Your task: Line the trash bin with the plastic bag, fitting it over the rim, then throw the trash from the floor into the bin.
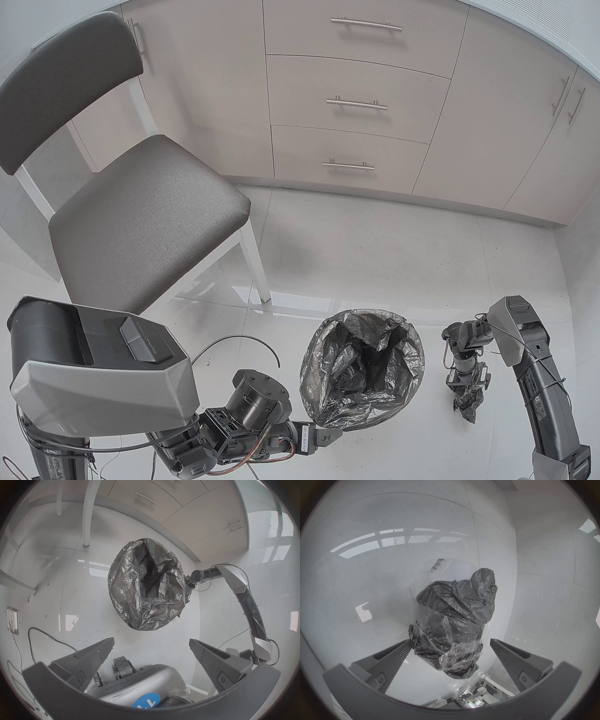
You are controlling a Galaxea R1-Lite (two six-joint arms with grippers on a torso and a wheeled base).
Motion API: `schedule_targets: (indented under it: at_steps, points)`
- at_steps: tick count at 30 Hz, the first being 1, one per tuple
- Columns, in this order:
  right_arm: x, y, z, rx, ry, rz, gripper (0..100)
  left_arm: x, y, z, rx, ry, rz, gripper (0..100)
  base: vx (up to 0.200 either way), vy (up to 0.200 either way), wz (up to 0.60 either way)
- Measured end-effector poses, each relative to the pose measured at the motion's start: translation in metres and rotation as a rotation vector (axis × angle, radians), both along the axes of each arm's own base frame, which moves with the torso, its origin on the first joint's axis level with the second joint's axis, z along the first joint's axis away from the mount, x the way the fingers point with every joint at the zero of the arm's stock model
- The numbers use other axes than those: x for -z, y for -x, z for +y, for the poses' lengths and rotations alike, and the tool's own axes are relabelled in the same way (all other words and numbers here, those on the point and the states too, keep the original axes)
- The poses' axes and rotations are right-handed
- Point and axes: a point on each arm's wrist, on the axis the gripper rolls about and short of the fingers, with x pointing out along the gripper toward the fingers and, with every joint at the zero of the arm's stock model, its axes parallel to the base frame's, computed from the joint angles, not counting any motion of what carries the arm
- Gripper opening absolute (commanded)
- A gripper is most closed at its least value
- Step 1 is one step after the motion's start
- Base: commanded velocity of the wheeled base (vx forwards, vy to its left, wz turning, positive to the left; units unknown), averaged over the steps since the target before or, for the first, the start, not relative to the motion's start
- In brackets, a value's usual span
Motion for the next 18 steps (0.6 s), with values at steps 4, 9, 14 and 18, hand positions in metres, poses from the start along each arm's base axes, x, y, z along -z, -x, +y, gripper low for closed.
schedule_targets:
  at_steps: [4,9,14,18]
  points:
    - [0.0018,0.0007,-0.0028,0.008,-0.003,-0.001,100,0.0000,0.0000,0.0001,-0.001,-0.001,-0.001,100,0.000,0.000,0.00]
    - [0.0029,0.0011,-0.0039,0.012,-0.004,-0.001,0,0.0000,0.0001,0.0001,-0.001,-0.001,-0.001,100,0.000,0.000,0.00]
    - [0.0032,0.0015,-0.0063,0.027,-0.004,-0.006,0,0.0000,0.0000,0.0001,-0.001,0.000,-0.001,100,0.000,0.000,0.00]
    - [0.0033,0.0016,-0.0066,0.030,-0.005,-0.007,0,0.0000,0.0000,0.0001,-0.001,0.000,-0.001,100,0.000,0.000,0.00]
